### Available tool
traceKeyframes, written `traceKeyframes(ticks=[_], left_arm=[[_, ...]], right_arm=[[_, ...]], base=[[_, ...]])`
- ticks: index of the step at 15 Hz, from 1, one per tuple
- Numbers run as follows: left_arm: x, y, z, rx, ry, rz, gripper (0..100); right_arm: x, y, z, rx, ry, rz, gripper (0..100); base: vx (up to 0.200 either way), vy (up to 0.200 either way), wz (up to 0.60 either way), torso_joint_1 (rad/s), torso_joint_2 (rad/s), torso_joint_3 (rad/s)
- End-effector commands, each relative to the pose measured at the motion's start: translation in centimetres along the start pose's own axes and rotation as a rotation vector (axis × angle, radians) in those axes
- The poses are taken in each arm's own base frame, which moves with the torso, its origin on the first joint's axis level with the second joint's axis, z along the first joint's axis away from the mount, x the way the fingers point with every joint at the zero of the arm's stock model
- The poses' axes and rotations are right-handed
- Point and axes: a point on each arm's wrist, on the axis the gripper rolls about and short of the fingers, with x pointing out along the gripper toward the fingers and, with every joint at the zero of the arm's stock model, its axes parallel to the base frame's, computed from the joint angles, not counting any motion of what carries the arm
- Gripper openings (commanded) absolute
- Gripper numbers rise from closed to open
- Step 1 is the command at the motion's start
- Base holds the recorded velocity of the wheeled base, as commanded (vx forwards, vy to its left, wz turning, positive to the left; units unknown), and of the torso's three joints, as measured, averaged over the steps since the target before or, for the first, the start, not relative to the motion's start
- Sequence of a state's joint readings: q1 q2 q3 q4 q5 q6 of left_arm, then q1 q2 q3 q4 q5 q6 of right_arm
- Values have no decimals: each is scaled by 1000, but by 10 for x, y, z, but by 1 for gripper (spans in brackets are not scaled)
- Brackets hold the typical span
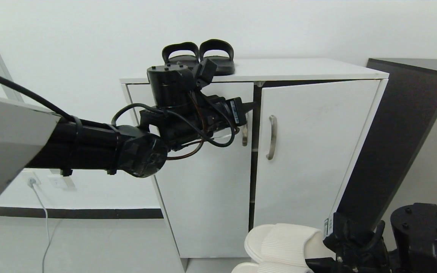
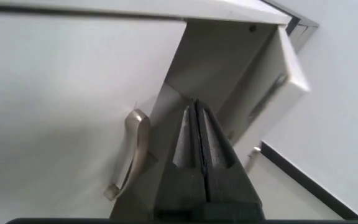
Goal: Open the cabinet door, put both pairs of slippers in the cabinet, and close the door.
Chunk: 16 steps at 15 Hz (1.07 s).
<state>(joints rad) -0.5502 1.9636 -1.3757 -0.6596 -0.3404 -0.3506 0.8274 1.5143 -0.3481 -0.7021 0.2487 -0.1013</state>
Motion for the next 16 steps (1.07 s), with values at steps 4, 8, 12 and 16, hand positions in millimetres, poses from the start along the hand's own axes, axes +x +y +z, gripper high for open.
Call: traceKeyframes(ticks=[4, 8, 12, 16], left_arm=[[8, -15, -14, -9, 34, -37, 0], [-5, -52, -27, 40, 63, -48, 0], [-18, -61, -27, 44, 71, -60, 0], [-46, -51, -19, 62, 30, -15, 0]], right_arm=[[0, 1, -1, -1, 4, 4, 0], [0, 1, -1, 0, 4, 1, 0], [0, 1, -1, -1, 4, 4, 0], [0, 1, -1, 0, 4, 2, 0]], base=[[-100, 0, 0, 1, 0, 0], [-200, 0, 0, 4, 2, 0], [-200, 0, 0, -2, 5, 4], [-50, 0, 0, 2, 1, 1]])
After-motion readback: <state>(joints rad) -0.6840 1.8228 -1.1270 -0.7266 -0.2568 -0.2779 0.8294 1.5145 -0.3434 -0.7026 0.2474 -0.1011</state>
